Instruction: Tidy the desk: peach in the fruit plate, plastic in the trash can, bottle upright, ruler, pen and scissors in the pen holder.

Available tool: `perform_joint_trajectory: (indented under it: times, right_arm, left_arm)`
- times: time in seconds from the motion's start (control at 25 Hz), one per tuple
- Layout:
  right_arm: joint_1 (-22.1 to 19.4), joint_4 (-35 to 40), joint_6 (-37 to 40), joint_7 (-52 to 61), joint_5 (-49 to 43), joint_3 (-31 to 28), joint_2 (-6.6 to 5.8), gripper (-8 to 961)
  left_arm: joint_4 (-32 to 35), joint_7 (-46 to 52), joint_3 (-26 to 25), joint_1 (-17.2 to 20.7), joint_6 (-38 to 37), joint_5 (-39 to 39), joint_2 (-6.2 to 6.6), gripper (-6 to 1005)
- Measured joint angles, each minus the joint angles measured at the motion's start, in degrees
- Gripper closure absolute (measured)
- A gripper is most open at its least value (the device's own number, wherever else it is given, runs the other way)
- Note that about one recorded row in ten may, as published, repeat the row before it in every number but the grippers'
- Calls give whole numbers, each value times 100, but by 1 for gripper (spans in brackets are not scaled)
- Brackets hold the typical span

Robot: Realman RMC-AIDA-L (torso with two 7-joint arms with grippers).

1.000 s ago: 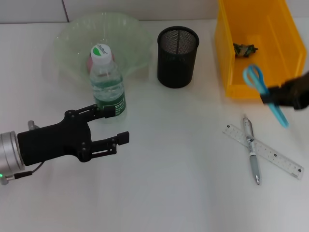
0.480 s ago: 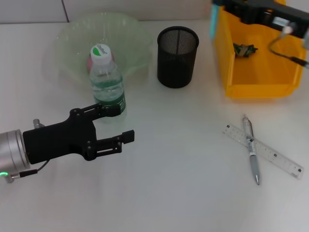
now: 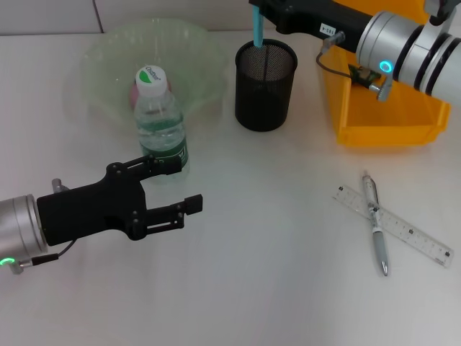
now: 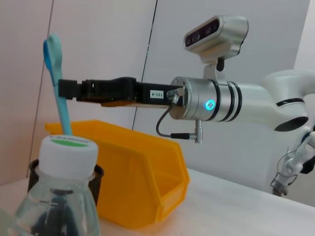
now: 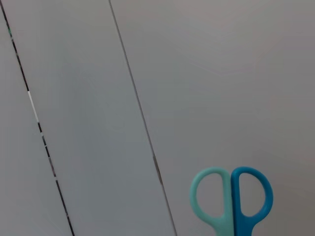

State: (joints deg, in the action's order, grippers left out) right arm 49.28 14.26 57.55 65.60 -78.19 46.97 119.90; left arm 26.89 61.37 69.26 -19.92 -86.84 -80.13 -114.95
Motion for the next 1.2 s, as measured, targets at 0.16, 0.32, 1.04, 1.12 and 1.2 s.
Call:
perform_joint_trajectory:
  times: [0.16, 0.32, 1.04, 1.12, 1.2]
  right_arm:
    - [47, -72, -5, -77, 121, 10, 2, 708]
    - [-26, -82, 4, -48, 128, 8, 1, 704]
    - [-2013, 5574, 2657, 5188, -3788, 1260, -142, 268]
    - [-2071, 6356, 3248, 5709, -4575, 1274, -88, 268]
    - [-2071, 6797, 3620, 6112, -5265, 1341, -64, 268]
  left_arm:
    - [0, 2, 0, 17, 6, -1, -2, 214]
    - [0, 13, 0, 23, 2, 0, -2, 214]
    - [1, 24, 0, 31, -30, -2, -1, 214]
    - [1, 25, 0, 6, -28, -3, -4, 214]
    - [1, 25, 3, -14, -21, -3, -13, 214]
